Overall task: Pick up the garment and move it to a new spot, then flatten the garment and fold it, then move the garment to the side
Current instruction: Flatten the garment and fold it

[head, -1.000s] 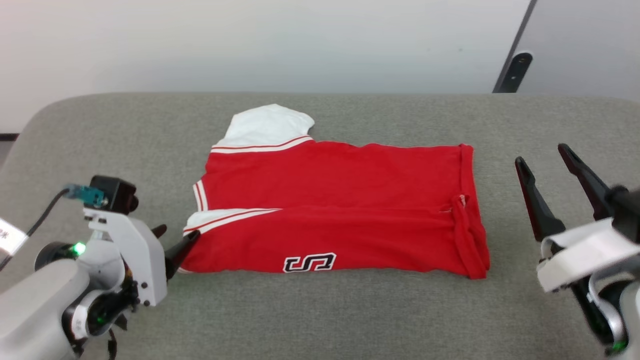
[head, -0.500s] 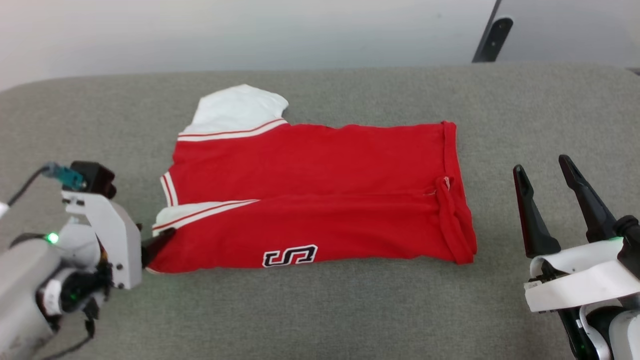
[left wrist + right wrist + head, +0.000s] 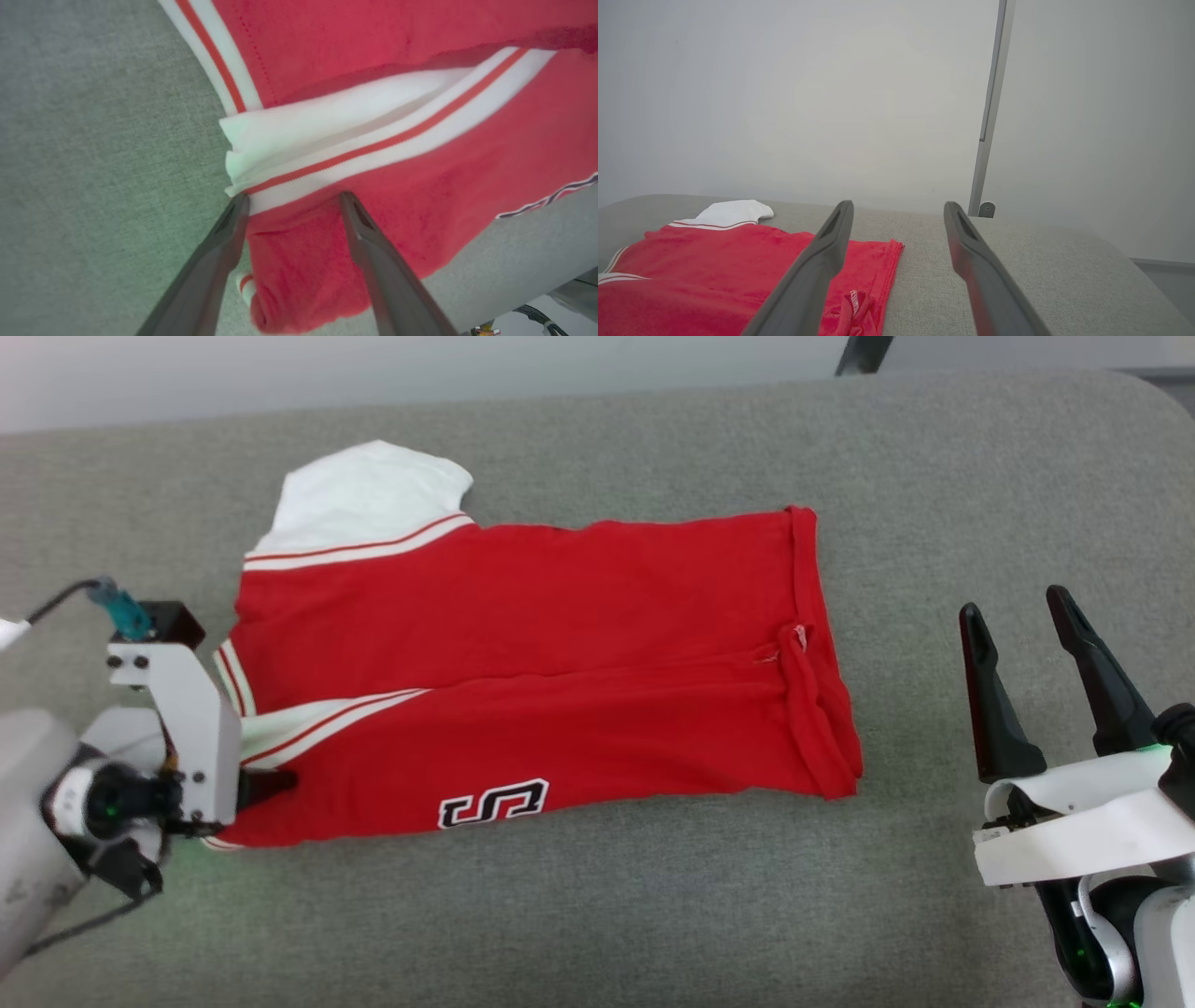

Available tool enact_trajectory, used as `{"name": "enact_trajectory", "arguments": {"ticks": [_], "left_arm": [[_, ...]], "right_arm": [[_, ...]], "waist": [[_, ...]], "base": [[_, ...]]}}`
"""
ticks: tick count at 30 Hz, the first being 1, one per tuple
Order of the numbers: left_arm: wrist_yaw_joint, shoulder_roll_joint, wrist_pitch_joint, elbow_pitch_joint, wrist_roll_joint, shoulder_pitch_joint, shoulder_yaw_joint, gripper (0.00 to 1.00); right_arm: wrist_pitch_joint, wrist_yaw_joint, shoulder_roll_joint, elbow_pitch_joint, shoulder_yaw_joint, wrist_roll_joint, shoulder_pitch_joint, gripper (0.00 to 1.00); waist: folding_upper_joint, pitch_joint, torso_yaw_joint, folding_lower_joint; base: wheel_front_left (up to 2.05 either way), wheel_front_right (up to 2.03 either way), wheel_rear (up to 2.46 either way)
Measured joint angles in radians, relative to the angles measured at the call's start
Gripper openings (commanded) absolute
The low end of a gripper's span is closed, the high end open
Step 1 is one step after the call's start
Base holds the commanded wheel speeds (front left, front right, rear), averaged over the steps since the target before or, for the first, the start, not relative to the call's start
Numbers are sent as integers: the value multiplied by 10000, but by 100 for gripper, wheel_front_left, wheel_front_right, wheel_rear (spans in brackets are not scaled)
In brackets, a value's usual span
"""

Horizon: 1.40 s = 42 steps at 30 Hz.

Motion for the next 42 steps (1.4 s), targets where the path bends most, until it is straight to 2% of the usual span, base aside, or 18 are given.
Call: {"name": "enact_trajectory", "arguments": {"ticks": [9,10,11,12,18,22,27,31,38,42], "left_arm": [[755,-151,1745,782,-637,-480,-15,100],[794,-190,1806,809,-725,-494,8,66],[825,-196,1824,813,-773,-506,31,14],[895,-222,1814,838,-811,-505,88,0],[836,-391,1569,683,-648,-567,56,0],[754,-504,1471,612,-405,-666,-17,0],[686,-679,1346,577,-307,-736,-27,0],[577,-863,1254,570,-155,-884,-69,0],[326,-1246,1024,629,-59,-1173,2,0],[221,-1396,976,750,-61,-1259,27,0]], "right_arm": [[506,0,54,153,136,42,-227,100],[690,0,48,211,150,117,-233,100],[888,0,23,270,192,197,-239,100],[1026,0,-2,297,215,286,-257,100],[2819,0,-173,623,441,851,-702,100],[4732,0,-226,865,456,1302,-1226,100],[7752,-2,-349,1231,671,1547,-1853,100],[9580,-2,-495,1453,867,1352,-2461,100],[11235,-2,-387,2324,1068,1160,-3331,100],[11574,0,-17,3003,955,1143,-3690,100]], "waist": [[0,452,-287,0],[0,483,-299,0],[0,508,-304,0],[0,529,-302,-1],[0,577,-201,-1],[0,576,-105,0],[0,581,50,0],[0,622,213,0],[0,795,521,-1],[0,915,655,-1]], "base": [[0,0,0],[0,0,0],[0,0,0],[0,0,0],[0,0,0],[0,0,0],[0,0,0],[0,0,0],[0,0,0],[0,0,0]]}}
